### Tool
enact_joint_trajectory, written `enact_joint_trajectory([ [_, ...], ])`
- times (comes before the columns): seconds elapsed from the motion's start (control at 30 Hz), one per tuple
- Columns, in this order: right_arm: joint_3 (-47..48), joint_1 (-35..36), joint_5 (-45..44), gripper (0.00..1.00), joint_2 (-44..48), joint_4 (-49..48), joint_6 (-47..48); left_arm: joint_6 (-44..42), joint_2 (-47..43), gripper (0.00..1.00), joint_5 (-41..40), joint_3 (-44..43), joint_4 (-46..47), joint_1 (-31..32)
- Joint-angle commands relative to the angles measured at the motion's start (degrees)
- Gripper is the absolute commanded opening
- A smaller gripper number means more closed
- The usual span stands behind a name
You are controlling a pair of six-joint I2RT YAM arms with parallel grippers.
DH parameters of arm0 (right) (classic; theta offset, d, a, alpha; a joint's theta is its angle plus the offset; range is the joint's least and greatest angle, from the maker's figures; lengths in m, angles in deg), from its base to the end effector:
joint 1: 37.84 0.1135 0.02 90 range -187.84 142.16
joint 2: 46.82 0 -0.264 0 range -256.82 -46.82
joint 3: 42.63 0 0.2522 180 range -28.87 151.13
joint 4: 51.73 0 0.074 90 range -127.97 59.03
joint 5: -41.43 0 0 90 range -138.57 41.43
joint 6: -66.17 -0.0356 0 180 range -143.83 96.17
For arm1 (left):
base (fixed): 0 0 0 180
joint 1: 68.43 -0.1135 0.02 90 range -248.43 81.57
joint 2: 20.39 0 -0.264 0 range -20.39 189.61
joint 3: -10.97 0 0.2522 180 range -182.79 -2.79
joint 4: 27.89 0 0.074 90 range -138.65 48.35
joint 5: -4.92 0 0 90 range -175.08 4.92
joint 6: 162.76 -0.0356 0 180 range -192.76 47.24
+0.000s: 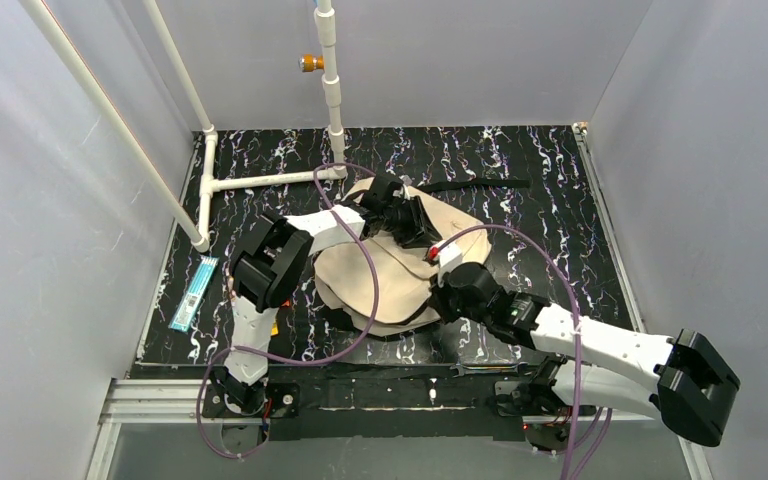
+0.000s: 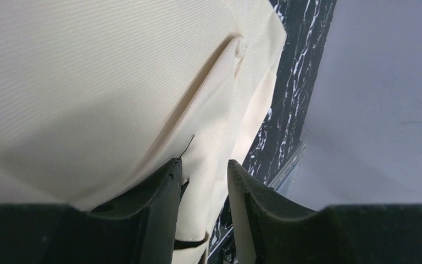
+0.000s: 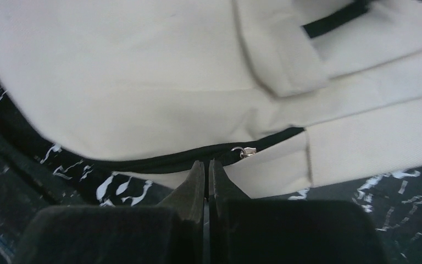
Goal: Pack the student bag
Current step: Zip the student bag at the center of the board.
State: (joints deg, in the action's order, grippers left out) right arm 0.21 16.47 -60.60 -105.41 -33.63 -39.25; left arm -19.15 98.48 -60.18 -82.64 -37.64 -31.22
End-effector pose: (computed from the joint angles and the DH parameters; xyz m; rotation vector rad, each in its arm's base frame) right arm 0.1318 0.1707 0.2097 -0.6109 2.0989 0.4768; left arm 0.3594 -0.2917 0.1761 -0.0707 2.4624 -1.2864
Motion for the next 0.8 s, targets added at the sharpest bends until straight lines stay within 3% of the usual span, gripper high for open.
enact_joint_trajectory([
  [0.0,2.87,6.22,7.05,0.01,-1.74,-2.30,0.65,1.82,4.46,0.35,-1.59,-1.47,-1.37,-0.14],
  [0.13,6.67,12.55,11.06,0.01,-4.10,-3.14,0.50,0.60,5.67,0.35,-1.31,-2.53,-1.28,0.05],
  [0.27,8.44,13.28,19.34,0.01,-3.85,-6.32,-2.25,-0.48,5.75,0.35,-1.34,-3.19,-1.46,-0.33],
  [0.37,7.40,13.21,18.90,0.01,-1.28,-7.65,-4.21,-1.67,4.99,0.39,1.13,-4.64,-1.94,-0.62],
  [0.47,5.75,12.96,17.07,0.01,1.42,-8.91,-6.33,-4.48,0.83,0.48,2.24,-5.14,-3.55,-1.12],
  [0.63,5.46,11.35,12.55,0.01,1.50,-8.60,-8.93,-13.10,-10.05,0.74,4.06,-4.36,-10.69,-1.92],
  [0.77,5.31,8.36,10.48,0.01,1.40,-9.09,-12.87,-20.62,-24.83,0.81,0.71,3.13,-15.56,-2.13],
])
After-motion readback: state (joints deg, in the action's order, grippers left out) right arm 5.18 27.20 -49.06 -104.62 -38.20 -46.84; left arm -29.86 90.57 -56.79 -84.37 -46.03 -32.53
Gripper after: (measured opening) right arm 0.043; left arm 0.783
